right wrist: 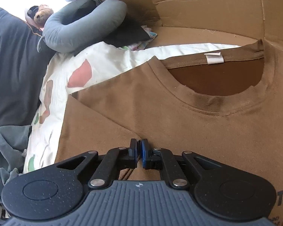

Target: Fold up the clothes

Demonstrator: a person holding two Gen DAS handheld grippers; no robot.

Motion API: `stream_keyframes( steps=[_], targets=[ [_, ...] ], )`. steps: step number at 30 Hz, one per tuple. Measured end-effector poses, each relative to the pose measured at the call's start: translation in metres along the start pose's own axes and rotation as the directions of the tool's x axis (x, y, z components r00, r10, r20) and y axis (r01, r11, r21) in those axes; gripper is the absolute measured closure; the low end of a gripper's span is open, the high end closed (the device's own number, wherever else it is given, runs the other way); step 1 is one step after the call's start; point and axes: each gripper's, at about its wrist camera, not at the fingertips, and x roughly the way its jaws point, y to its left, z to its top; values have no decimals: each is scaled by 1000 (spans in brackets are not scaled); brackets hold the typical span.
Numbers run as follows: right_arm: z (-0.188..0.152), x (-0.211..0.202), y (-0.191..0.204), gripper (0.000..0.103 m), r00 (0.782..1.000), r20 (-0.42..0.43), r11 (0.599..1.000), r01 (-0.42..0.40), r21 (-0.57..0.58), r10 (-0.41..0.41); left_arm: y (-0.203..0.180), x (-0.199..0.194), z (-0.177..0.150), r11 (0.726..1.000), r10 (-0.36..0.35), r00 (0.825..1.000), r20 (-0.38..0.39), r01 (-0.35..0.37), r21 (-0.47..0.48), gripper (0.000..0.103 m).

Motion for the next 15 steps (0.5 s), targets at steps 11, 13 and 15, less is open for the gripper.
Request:
stream_keyframes(
  steps=[11, 13, 15],
  targets=[
    [5, -25, 32, 98, 996, 56, 992, -70, -102, 76, -7, -31, 31, 982, 73, 984, 163, -99, 163, 86],
    [0, -23, 40, 98, 994, 31, 987, -96, -127, 100, -7, -24, 36, 979, 68, 983, 170, -99, 178, 86],
    [-9, -20, 49, 98, 993, -3, 982, -113, -153, 114, -8, -13, 36, 975, 73, 983, 167, -106, 198, 86]
  ],
)
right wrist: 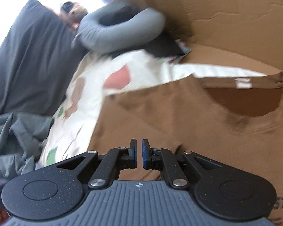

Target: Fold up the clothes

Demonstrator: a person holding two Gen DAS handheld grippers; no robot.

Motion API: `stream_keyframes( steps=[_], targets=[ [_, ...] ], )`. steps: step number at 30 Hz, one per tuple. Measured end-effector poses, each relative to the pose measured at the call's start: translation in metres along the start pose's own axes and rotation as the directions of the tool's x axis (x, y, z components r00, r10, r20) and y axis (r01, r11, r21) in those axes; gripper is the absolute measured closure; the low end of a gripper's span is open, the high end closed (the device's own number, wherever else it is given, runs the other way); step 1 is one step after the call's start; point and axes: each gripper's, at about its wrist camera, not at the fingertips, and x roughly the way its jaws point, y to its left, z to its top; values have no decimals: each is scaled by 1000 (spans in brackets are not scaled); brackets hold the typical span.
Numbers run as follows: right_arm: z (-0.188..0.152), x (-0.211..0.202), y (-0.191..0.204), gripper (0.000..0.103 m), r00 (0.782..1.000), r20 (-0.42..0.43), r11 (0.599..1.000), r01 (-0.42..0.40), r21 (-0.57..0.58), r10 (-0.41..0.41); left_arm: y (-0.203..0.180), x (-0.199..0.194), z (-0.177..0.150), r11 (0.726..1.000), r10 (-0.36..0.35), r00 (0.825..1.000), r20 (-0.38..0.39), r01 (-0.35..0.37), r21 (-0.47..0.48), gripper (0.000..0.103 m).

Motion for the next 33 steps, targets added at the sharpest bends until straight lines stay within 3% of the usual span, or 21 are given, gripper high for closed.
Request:
stream_keyframes(
  steps=[6, 9, 14, 22, 27, 33],
  targets=[
    [-28, 16, 30, 98, 993, -113, 995, -38, -97, 27, 7, 15, -7, 997, 66, 997, -28, -65, 39, 87],
    [-44, 22, 38, 98, 986, -164, 990, -37, -139, 13, 10, 14, -8, 989, 122, 992, -34, -119, 84, 97],
    [-52, 16, 49, 97, 978, -202, 980, 4, -199, -45, 12, 4, -10, 993, 100, 993, -63, -96, 63, 94],
    [-46, 7, 86, 97, 968, -242, 963, -7, -271, -61, 3, -17, -11, 996, 49, 997, -60, -45, 71, 83],
    [-67, 20, 96, 98, 956, -277, 951, 5, -310, -95, 2, -14, -12, 994, 24, 999, -23, -21, 103, 83],
    [-79, 28, 98, 92, 956, -270, 943, 21, -333, -117, 11, 7, -16, 992, 47, 996, -75, -38, 123, 83]
  ],
)
